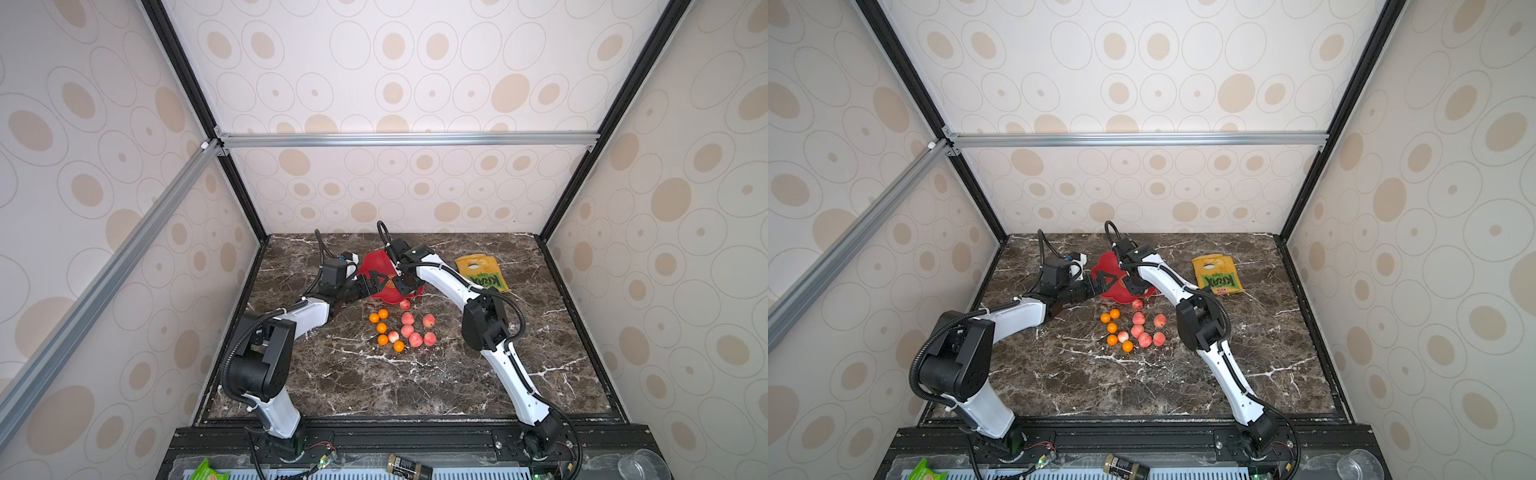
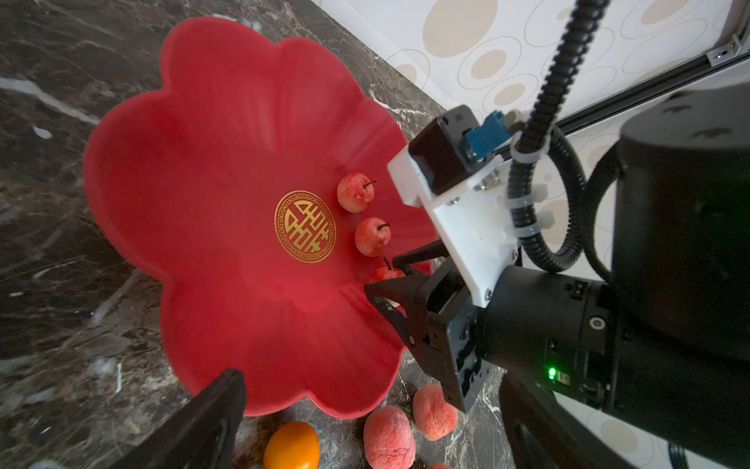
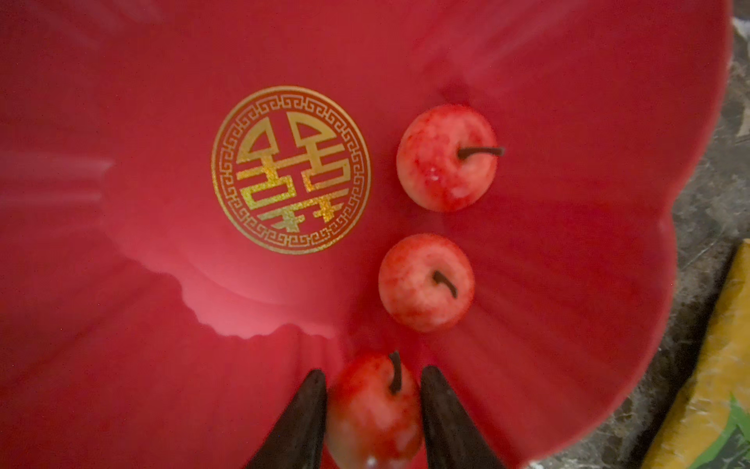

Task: Arrange fruit in a fruit bowl
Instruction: Place the fruit in the fruit bowl.

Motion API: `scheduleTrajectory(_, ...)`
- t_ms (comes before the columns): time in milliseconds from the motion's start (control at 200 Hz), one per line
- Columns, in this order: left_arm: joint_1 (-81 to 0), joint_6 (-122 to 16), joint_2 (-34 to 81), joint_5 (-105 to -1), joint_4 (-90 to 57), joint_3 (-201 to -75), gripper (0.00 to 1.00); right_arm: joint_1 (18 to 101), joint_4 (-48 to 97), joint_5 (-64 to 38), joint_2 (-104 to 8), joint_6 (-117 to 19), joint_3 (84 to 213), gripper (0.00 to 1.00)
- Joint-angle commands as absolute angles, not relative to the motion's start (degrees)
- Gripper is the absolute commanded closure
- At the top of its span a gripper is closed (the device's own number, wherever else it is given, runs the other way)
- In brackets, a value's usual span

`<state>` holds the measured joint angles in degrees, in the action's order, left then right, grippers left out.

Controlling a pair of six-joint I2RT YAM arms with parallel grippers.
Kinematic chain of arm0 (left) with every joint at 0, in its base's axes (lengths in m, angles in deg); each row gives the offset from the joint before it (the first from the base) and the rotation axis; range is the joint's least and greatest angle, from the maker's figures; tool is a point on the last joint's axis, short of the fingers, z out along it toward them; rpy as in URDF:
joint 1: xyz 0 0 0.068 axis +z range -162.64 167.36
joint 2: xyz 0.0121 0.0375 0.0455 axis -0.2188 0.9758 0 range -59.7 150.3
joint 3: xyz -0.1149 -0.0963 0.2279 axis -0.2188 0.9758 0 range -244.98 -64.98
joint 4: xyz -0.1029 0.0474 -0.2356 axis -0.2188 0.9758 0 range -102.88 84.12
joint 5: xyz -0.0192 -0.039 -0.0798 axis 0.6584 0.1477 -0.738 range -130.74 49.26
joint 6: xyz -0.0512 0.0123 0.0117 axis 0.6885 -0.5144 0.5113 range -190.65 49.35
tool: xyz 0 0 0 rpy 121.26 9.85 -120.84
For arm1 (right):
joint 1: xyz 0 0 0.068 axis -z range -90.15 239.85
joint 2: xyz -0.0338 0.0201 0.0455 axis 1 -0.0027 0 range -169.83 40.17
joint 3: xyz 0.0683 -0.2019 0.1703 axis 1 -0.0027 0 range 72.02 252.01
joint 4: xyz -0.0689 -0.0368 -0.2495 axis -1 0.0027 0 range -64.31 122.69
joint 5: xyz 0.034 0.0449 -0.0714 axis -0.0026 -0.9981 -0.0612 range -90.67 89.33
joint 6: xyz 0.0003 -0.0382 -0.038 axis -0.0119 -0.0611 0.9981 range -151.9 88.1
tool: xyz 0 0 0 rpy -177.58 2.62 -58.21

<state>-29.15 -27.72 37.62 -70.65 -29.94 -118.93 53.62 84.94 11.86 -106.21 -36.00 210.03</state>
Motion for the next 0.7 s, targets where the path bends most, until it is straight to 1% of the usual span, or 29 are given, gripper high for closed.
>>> scheduleTrajectory(0, -29.5, -28.9, 37.9, -70.9, -29.8, -121.1, 0.02, 54.1, 86.1, 12.6, -107.5, -36.9, 211.4, 0.57)
scheduleTrajectory(195, -29.5, -28.9, 37.9, -71.0, -29.8, -121.2, 0.02, 54.0, 86.3, 12.7, -107.7, -36.9, 211.8, 0.53)
scheduleTrajectory(610, -29.5, -29.0, 37.8, -71.1, -29.8, -121.2, 0.02, 54.1, 86.5, 13.1, -106.9, -37.0, 212.1, 0.53)
scheduleTrajectory(665, -29.5, -29.0, 37.3, -71.1, -29.8, -121.0, 0.02, 54.1, 86.6, 12.9, -106.3, -37.1, 212.1, 0.51)
scheduleTrajectory(690, -29.4, -29.1, 37.0, -70.9, -29.8, -121.0, 0.02, 54.1, 86.5, 12.7, -105.9, -37.3, 212.1, 0.48)
